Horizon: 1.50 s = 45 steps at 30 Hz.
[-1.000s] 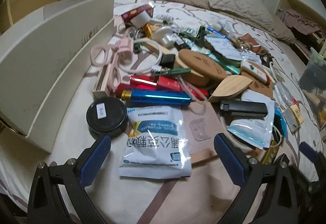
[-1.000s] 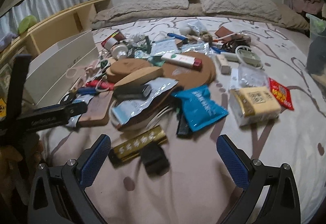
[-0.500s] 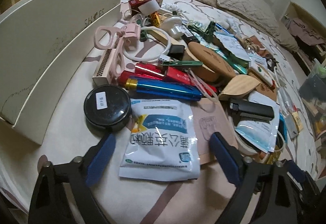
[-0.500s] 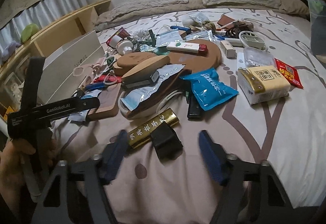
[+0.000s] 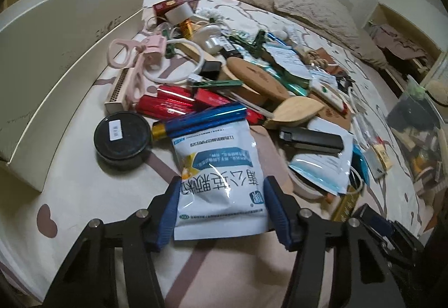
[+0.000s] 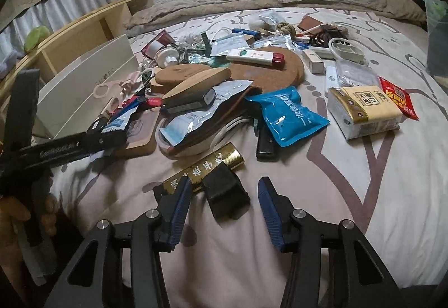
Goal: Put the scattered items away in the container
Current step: 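Grasp the white medicine packet with the left gripper while the right gripper grasps the black pouch, then lift the white packet and black pouch with both grippers toward the white box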
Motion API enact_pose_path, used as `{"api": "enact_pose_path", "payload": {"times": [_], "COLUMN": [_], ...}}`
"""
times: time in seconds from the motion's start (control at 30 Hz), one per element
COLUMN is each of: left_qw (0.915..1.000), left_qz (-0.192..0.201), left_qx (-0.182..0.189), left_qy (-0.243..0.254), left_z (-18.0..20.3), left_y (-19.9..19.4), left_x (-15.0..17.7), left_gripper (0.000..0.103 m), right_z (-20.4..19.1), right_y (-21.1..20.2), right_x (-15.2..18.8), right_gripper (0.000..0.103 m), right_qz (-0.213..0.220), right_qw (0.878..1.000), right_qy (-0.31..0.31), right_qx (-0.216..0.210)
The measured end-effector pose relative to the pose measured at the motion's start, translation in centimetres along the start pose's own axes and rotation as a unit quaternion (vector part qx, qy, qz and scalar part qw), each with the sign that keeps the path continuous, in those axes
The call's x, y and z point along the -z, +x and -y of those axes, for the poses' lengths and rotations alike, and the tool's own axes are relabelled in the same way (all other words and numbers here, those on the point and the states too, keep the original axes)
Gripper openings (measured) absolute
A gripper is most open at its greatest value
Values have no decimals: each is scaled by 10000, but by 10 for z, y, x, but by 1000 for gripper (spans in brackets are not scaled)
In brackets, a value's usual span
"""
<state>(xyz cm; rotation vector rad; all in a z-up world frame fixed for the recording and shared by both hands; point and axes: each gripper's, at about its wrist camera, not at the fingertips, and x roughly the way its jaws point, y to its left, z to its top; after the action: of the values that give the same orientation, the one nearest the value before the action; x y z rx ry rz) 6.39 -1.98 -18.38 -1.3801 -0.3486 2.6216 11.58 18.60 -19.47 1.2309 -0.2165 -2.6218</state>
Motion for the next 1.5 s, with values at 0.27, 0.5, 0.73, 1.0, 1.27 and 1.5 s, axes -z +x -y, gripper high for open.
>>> {"api": "enact_pose_path", "payload": {"times": [0.27, 0.5, 0.73, 1.0, 1.27, 1.5], "left_qw": [9983, 9947, 9963, 9978, 9992, 9987], "left_qz": [146, 156, -36, -182, -178, -115], "left_qx": [-41, -292, -410, -418, -33, -40], "left_qy": [570, 971, 761, 485, 369, 502], "left_z": [23, 37, 31, 28, 24, 26], "left_y": [-8, -3, 7, 17, 15, 13], "left_x": [14, 18, 14, 4, 1, 3], "left_gripper": [57, 59, 66, 71, 61, 57], "right_z": [0, 1, 3, 8, 17, 25], "right_y": [1, -2, -2, -3, -6, -5], "right_x": [0, 0, -1, -2, -4, -7], "right_gripper": [35, 35, 35, 35, 35, 35], "right_qz": [12, 67, 76, 81, 214, 228], "right_qw": [10000, 9999, 9997, 9991, 9979, 9966], "right_qy": [-9, 9, 96, 280, 546, 757], "right_qx": [-54, -117, -188, -304, -275, -213]}}
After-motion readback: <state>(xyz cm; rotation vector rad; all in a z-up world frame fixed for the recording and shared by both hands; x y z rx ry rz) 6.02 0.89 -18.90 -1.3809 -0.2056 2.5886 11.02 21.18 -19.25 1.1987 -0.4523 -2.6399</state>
